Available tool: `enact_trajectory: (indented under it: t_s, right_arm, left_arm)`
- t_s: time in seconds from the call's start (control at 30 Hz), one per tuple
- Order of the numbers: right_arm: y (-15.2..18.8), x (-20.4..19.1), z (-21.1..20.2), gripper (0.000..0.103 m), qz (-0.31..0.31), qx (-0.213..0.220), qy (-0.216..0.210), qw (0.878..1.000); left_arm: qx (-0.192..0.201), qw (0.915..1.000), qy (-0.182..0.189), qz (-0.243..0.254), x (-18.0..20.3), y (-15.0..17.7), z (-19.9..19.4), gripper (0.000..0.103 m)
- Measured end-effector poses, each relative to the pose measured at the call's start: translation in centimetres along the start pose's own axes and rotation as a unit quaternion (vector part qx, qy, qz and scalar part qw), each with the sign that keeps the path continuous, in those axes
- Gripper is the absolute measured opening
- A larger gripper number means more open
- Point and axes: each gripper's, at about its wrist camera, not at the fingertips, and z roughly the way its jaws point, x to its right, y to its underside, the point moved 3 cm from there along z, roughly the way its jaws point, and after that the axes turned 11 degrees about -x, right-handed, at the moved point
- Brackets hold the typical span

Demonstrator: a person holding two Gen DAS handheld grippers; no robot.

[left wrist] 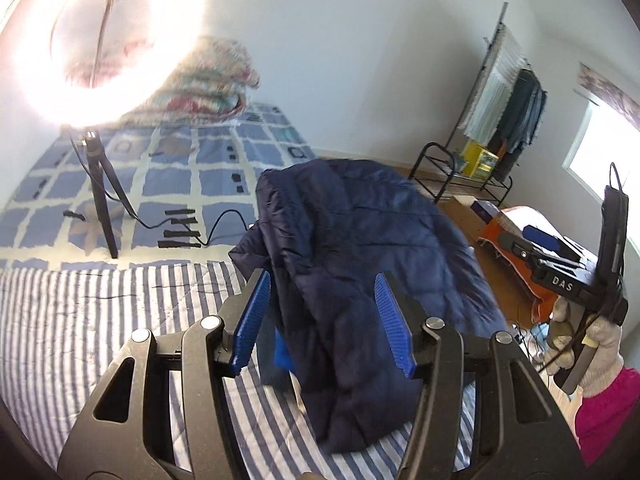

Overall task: Fold large clothes
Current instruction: 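Lower the jacket onto the blue garment and open both tools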

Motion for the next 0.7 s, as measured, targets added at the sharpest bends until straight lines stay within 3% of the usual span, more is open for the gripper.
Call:
enact_trajectory:
  t_s: [0.23, 0.47, 0.7]
  right_arm:
    - [2.5, -2.9, -10.8, 0.084, 0.015, 0.03, -0.022, 0.999]
    - [5.9, -6.0, -20.8, 0.085, 0.019, 0.052, -0.042, 0.998]
    - [10.4, -8.5, -27.8, 0.088, 0.022, 0.055, -0.046, 0.997]
  left_arm:
    - [0.021, 0.9994, 0.015, 0.025, 2.6, 3.7, -10.6, 0.056]
    - [0.061, 0.9967, -0.008, 0.053, 4.3, 8.3, -21.8, 0.06]
    - [0.077, 0.9945, -0.015, 0.069, 5.9, 13.8, -29.0, 0.064]
